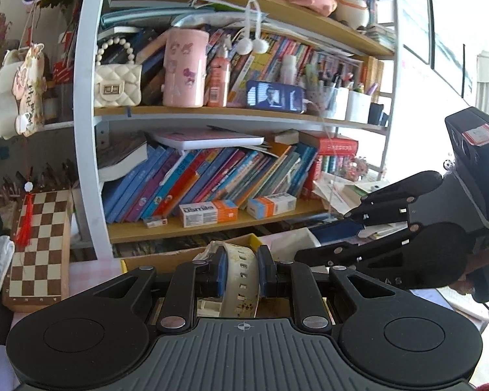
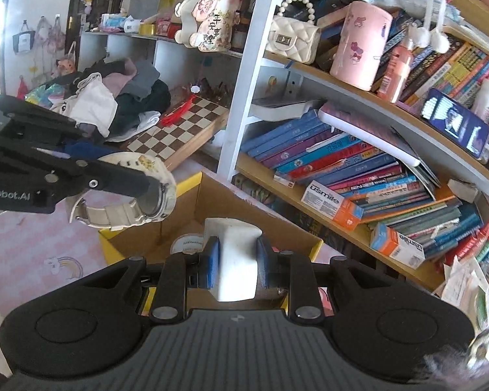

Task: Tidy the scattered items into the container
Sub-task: 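Carry the wristwatch and white charger up over the yellow box, then lower the wristwatch and charger into the box and open both grippers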

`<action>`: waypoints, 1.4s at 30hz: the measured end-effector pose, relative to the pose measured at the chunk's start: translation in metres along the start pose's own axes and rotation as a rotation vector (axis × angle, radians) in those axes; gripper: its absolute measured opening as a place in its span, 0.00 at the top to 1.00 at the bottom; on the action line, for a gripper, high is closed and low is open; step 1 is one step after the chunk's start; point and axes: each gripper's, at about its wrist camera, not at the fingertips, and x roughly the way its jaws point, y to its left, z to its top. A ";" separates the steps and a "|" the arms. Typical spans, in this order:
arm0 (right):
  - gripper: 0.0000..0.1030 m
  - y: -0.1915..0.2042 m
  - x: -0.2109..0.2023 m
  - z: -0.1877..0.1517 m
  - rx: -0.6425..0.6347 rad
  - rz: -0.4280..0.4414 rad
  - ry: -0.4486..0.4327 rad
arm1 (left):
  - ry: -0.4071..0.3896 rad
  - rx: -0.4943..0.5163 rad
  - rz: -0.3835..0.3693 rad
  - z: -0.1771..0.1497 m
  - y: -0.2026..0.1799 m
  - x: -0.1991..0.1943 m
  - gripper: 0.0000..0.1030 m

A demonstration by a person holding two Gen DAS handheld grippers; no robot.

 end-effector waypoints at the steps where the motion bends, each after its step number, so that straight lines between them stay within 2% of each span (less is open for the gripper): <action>1: 0.78 -0.002 0.005 0.001 -0.003 0.007 0.002 | 0.006 -0.002 0.004 0.000 0.002 0.004 0.83; 7: 0.78 -0.004 0.039 0.003 -0.063 0.047 0.039 | 0.071 -0.014 0.030 -0.005 0.011 0.033 0.83; 22: 0.78 -0.014 0.123 -0.013 -0.146 0.144 0.232 | 0.234 -0.045 0.037 -0.031 0.028 0.088 0.83; 33: 0.78 -0.017 0.156 -0.028 -0.148 0.217 0.328 | 0.344 -0.082 0.026 -0.054 0.033 0.108 0.83; 42: 0.78 -0.017 0.178 -0.041 -0.139 0.256 0.393 | 0.394 -0.090 0.017 -0.062 0.037 0.119 0.83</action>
